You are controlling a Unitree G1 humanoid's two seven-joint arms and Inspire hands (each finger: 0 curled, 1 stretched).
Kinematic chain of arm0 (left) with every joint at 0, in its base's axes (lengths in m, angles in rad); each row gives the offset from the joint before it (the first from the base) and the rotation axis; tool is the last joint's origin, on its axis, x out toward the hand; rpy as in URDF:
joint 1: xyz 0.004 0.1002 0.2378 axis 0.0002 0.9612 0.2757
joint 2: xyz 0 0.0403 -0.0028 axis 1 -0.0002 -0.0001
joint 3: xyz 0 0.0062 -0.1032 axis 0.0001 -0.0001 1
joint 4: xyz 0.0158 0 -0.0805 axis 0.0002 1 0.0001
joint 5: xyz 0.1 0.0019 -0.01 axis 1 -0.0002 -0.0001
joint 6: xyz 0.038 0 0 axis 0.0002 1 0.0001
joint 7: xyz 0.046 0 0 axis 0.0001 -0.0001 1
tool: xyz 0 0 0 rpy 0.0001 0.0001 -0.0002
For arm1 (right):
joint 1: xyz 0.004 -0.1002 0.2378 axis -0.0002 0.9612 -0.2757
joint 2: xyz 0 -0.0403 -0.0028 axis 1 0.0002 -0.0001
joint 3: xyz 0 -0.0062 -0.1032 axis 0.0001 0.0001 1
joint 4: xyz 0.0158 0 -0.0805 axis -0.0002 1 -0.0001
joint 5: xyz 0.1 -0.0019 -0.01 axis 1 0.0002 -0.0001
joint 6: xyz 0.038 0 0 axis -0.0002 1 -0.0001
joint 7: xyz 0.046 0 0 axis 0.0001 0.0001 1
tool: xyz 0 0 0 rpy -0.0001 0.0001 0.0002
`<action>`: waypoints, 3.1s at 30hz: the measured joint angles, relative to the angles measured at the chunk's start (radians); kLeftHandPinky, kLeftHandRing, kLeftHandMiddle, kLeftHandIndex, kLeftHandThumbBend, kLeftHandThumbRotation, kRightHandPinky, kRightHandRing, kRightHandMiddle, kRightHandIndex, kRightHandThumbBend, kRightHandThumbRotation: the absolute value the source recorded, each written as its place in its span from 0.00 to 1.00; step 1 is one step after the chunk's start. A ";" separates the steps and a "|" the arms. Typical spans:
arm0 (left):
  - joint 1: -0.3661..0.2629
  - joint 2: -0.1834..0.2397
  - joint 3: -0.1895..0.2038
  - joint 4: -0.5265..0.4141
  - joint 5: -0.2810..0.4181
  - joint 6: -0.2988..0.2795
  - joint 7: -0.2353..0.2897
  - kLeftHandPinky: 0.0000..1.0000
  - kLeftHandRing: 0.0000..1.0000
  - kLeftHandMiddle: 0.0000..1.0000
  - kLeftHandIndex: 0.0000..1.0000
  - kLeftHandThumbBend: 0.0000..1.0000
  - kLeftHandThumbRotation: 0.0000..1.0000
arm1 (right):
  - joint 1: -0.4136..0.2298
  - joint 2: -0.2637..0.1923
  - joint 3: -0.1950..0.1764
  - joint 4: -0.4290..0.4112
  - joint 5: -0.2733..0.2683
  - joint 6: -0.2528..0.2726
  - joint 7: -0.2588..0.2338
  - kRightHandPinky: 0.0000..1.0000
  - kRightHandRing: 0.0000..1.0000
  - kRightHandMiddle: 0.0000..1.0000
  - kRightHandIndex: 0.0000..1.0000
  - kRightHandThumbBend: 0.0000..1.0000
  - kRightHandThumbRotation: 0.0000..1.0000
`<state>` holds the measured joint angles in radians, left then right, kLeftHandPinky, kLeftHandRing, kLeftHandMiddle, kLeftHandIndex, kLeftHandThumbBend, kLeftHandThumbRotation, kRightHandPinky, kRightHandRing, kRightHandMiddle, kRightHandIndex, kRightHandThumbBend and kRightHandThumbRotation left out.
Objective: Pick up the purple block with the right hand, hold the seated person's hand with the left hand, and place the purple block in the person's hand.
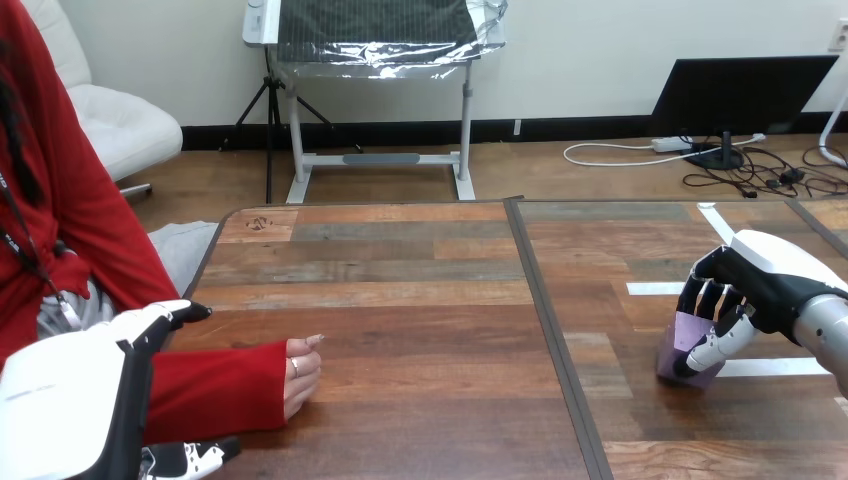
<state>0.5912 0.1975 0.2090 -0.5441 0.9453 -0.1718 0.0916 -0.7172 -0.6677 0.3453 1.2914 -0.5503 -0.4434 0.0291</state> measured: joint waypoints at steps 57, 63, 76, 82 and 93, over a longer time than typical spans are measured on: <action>-0.249 0.263 -0.086 0.302 0.038 0.030 -0.057 0.69 0.77 0.78 0.75 1.00 0.16 | 0.000 0.004 0.000 0.000 0.002 0.000 -0.001 0.44 0.46 0.49 0.49 0.84 0.00; -0.290 0.282 -0.109 0.355 0.038 0.030 -0.056 0.69 0.76 0.77 0.74 1.00 0.16 | 0.000 0.005 0.000 0.000 0.002 0.000 -0.001 0.43 0.45 0.49 0.48 0.83 0.00; -0.360 0.315 -0.154 0.455 0.037 0.042 -0.053 0.70 0.76 0.77 0.75 1.00 0.17 | 0.000 0.005 0.000 0.000 0.002 -0.001 -0.001 0.46 0.47 0.49 0.48 0.84 0.00; -0.389 0.325 -0.175 0.497 0.038 0.056 -0.053 0.71 0.77 0.78 0.75 1.00 0.18 | 0.000 0.005 0.000 0.000 0.002 -0.010 -0.001 0.45 0.46 0.49 0.47 0.84 0.00; -0.439 0.348 -0.211 0.572 0.032 0.065 -0.053 0.72 0.77 0.78 0.76 1.00 0.18 | 0.000 0.005 0.000 -0.002 0.002 -0.021 -0.001 0.44 0.46 0.49 0.47 0.84 0.00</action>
<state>0.1526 0.5457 -0.0017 0.0274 0.9768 -0.1065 0.0383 -0.7172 -0.6624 0.3454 1.2897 -0.5480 -0.4642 0.0280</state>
